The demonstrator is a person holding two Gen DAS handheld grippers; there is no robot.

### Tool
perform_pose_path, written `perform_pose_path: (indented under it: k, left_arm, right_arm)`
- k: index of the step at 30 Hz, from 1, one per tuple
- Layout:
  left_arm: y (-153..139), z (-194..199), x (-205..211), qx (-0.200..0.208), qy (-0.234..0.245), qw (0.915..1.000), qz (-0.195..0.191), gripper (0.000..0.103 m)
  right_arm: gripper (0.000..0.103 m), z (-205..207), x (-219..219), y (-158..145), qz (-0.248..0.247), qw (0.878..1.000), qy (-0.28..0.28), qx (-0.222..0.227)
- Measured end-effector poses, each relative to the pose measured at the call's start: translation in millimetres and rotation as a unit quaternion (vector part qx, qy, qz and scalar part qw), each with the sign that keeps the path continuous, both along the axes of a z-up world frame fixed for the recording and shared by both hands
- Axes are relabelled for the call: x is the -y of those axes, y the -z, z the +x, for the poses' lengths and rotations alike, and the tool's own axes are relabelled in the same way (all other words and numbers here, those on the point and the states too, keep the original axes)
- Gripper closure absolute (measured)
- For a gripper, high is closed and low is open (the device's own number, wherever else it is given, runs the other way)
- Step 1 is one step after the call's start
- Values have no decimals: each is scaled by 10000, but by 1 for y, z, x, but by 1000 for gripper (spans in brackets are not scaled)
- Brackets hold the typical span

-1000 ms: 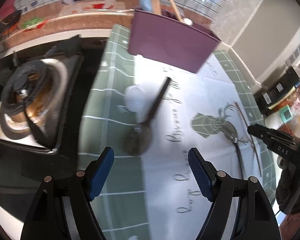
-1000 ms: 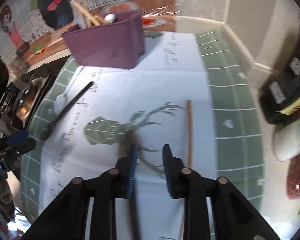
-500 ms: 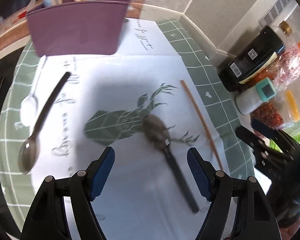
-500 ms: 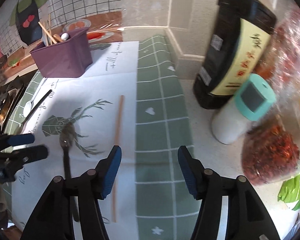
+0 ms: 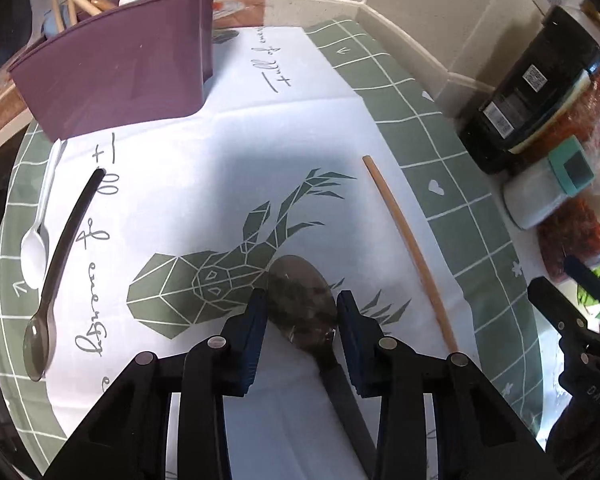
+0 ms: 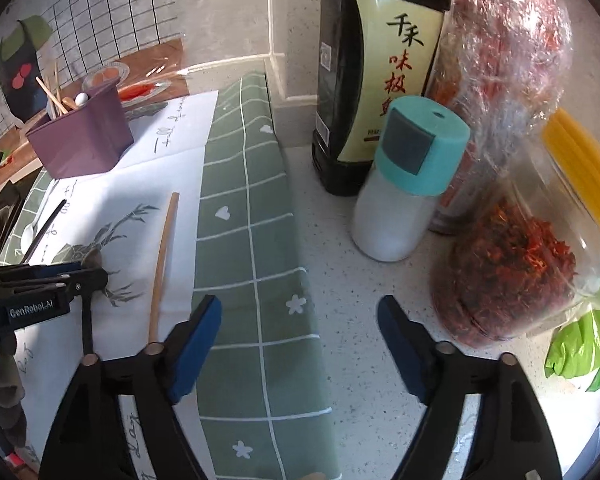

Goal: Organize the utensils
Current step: 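Grasp the large dark spoon with left tool while right tool moves to a chopstick, then close the right tool on the last wooden chopstick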

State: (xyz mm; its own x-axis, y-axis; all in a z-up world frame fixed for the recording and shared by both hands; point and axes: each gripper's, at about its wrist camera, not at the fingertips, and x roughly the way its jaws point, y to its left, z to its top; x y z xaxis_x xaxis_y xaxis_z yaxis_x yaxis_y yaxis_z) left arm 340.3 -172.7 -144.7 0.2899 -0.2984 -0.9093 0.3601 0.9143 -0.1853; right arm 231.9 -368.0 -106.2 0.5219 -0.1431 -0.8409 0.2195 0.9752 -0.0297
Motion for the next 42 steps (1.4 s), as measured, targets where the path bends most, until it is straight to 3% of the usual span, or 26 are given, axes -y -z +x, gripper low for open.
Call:
perform_pose_path:
  k: [3,11,18,22,26,31,36,42]
  left_arm:
    - [-8,-6,-11,172,7,9998,-76,67]
    - [-38,-29,-80,682,-288,9971,-173,67]
    - [-60,-55,-127,979,-537,9934,-255,67]
    - [-65,-61,-141,1034,-637,9921,-309,67]
    - [-67,-66,-151,1047,-707,9915,-314,67]
    - [-67,-68,-159,1016,-738,9914,-364,67]
    - [-67,-68,-159,1018,-689,9917,-380,67]
    - [-70,-69,-154,1028,-541,9924,-403,67]
  right_arm:
    - [11,8,-12,-3,129,9993,-317,122]
    - [13,50,-54,0,521,9901,-1295,-121]
    - [50,98,-65,25,783,9838,-1457,-695]
    - [65,112,-73,41,589,9824,-1481,-971]
    - [68,118,-75,47,484,9833,-1393,-1070]
    - [92,120,-77,47,503,9825,-1376,-1154]
    - [96,109,-80,38,595,9828,-1404,-1046]
    - [97,85,-92,7,735,9828,-1540,-700]
